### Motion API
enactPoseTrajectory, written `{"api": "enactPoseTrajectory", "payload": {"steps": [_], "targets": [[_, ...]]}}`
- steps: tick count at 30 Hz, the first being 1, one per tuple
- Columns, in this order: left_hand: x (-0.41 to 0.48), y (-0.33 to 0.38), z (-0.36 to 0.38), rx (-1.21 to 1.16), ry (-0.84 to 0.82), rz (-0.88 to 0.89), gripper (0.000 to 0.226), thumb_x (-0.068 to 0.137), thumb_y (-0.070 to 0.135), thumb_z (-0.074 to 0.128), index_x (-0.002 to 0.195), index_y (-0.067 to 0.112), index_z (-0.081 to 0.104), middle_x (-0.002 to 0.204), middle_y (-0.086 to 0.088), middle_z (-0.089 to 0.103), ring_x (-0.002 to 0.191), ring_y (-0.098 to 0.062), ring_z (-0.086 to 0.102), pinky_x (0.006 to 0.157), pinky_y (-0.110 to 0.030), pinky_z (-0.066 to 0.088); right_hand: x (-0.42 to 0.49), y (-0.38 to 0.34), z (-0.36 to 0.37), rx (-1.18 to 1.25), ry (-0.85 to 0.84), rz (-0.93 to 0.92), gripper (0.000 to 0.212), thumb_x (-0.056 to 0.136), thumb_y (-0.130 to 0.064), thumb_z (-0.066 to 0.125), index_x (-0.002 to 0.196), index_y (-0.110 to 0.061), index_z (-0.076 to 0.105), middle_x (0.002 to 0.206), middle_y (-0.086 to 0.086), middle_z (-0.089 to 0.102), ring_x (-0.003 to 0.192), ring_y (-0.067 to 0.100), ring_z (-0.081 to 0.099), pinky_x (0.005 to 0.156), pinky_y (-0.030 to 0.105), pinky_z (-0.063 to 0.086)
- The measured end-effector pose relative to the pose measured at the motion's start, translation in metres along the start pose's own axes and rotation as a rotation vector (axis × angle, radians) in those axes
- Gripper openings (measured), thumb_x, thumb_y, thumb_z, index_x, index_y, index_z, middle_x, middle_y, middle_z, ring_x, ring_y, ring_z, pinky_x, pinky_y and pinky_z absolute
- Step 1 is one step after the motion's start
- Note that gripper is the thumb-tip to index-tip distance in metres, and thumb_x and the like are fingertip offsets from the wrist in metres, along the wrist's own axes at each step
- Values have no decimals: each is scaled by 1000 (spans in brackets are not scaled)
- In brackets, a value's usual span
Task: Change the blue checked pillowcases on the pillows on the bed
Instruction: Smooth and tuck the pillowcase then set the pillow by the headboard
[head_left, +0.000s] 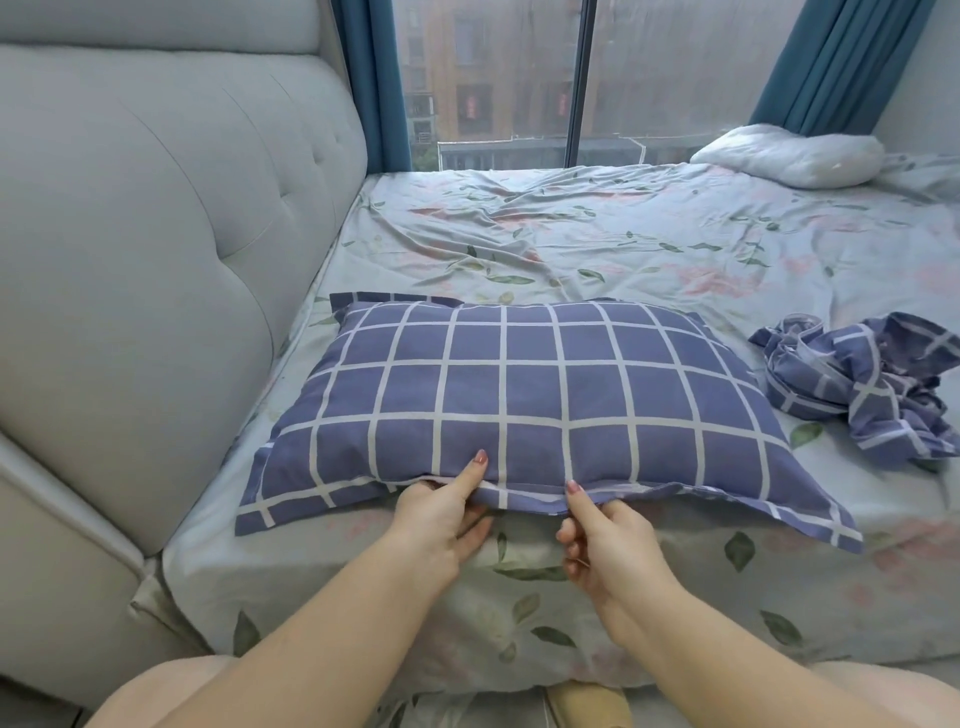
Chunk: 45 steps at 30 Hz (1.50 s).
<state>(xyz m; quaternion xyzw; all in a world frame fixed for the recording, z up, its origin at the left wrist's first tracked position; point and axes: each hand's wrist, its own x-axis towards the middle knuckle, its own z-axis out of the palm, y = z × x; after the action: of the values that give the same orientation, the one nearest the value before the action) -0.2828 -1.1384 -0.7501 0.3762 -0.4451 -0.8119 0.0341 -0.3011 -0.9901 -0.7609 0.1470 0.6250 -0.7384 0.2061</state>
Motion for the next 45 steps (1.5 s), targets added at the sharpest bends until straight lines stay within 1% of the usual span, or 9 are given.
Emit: {"api": "enactPoseTrajectory", "payload": {"steps": [12, 14, 17, 20, 25, 31, 38, 42, 45], "targets": [[-12, 3, -15, 340, -22, -49, 28, 89, 43, 68, 90, 15, 63, 75, 1, 71, 74, -14, 69, 67, -28, 49, -11, -5, -17, -263, -113, 255, 36, 99, -32, 53, 74, -7, 57, 45, 4, 47, 38, 15, 37, 45, 22, 34], [-18, 6, -17, 652, -76, 137, 36, 92, 45, 63, 75, 14, 60, 68, 2, 71, 67, -11, 70, 65, -26, 50, -15, -23, -20, -392, -157, 141, 40, 99, -33, 54, 69, -7, 57, 43, 4, 46, 38, 15, 38, 46, 22, 34], [-23, 11, -19, 1075, -21, 745, 42, 89, 45, 66, 65, 15, 51, 61, 4, 66, 64, -12, 63, 64, -31, 49, -11, -53, -37, -732, -46, -421, 36, 92, -29, 64, 64, -8, 56, 44, 1, 52, 42, 10, 47, 50, 25, 38], [-11, 21, -23, 1322, -1, 1154, 28, 79, 45, 76, 83, 25, 57, 83, 13, 60, 85, -12, 52, 72, -32, 44, 0, -75, -63, -1096, -109, -819, 27, 74, -32, 81, 71, -23, 55, 60, -7, 58, 59, 6, 52, 56, 26, 42], [16, 20, -31, 1667, -183, 1098, 89, 65, 56, 81, 144, 35, 44, 136, 18, 44, 126, -10, 38, 101, -31, 35, 30, -71, -90, -1696, -140, -735, 47, 71, -37, 81, 93, -29, 39, 99, -13, 39, 90, 10, 39, 63, 29, 46], [30, 17, -31, 1595, -173, 1157, 73, 82, 37, 73, 148, 30, 42, 150, 14, 42, 137, -14, 40, 110, -39, 38, 36, -70, -88, -1728, 4, -857, 25, 85, -13, 55, 71, -24, 39, 85, -8, 46, 84, 20, 48, 54, 27, 26], [27, 20, -28, 1624, -270, 913, 117, 56, 101, 19, 151, 35, 35, 156, 22, 29, 143, 0, 27, 118, -31, 27, 44, -55, -94, -1969, -329, -658, 43, 79, -17, 68, 58, -19, 30, 67, -4, 38, 74, 26, 44, 64, 32, 38], [24, 22, -33, 1673, -210, 1053, 87, 72, 70, 67, 148, 34, 42, 153, 21, 37, 140, -5, 34, 114, -34, 32, 45, -53, -90, -1858, -145, -682, 26, 84, -19, 65, 70, -23, 44, 87, -3, 51, 85, 23, 50, 68, 30, 44], [25, 20, -36, 1653, -167, 1161, 57, 72, 23, 77, 126, 28, 61, 138, 15, 54, 127, -16, 50, 102, -41, 42, 37, -60, -92, -1759, -170, -674, 32, 80, -51, 70, 75, -24, 53, 85, -10, 55, 82, 15, 52, 68, 31, 48]]}}
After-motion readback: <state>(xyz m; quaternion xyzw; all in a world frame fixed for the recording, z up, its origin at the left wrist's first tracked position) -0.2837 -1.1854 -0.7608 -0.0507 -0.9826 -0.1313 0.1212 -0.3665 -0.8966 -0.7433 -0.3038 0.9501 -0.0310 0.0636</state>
